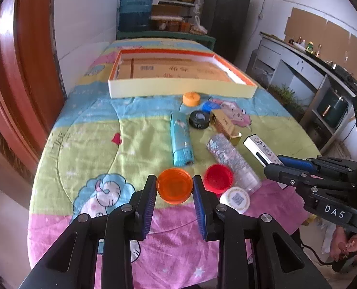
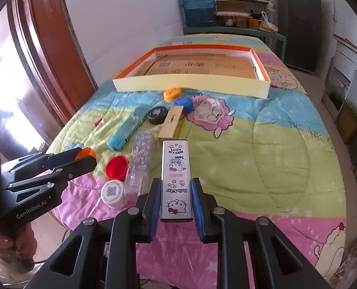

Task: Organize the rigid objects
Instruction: 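Carry the Hello Kitty box with the right gripper while the left carries the orange cap into the box lid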

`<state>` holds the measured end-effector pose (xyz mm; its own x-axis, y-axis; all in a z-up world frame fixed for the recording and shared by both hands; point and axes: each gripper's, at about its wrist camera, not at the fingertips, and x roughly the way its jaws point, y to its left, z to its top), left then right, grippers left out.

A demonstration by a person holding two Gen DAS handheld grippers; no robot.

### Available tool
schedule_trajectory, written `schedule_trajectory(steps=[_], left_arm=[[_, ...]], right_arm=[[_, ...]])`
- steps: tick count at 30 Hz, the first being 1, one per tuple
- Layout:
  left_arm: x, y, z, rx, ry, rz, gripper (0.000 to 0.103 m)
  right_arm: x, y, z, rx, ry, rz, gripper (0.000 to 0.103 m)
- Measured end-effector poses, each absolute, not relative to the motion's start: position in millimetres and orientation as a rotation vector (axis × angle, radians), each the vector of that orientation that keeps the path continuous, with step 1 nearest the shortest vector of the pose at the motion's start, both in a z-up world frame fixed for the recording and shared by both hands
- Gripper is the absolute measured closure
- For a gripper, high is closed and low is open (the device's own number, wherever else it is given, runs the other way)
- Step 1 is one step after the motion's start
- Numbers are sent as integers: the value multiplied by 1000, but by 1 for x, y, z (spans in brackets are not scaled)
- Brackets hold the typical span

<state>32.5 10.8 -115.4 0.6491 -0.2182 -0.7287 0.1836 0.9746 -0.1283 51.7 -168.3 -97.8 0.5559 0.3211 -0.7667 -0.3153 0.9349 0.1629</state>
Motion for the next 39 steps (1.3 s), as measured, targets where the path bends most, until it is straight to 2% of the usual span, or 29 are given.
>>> schedule_trajectory(steps=[18,39], left_arm=[[60,8,-61,-19,726,-179,72],[146,25,0,-66,640,-108,72]], right_arm=[[75,-191,-56,49,798,342,78],[134,-205,-1,44,662,296,78]])
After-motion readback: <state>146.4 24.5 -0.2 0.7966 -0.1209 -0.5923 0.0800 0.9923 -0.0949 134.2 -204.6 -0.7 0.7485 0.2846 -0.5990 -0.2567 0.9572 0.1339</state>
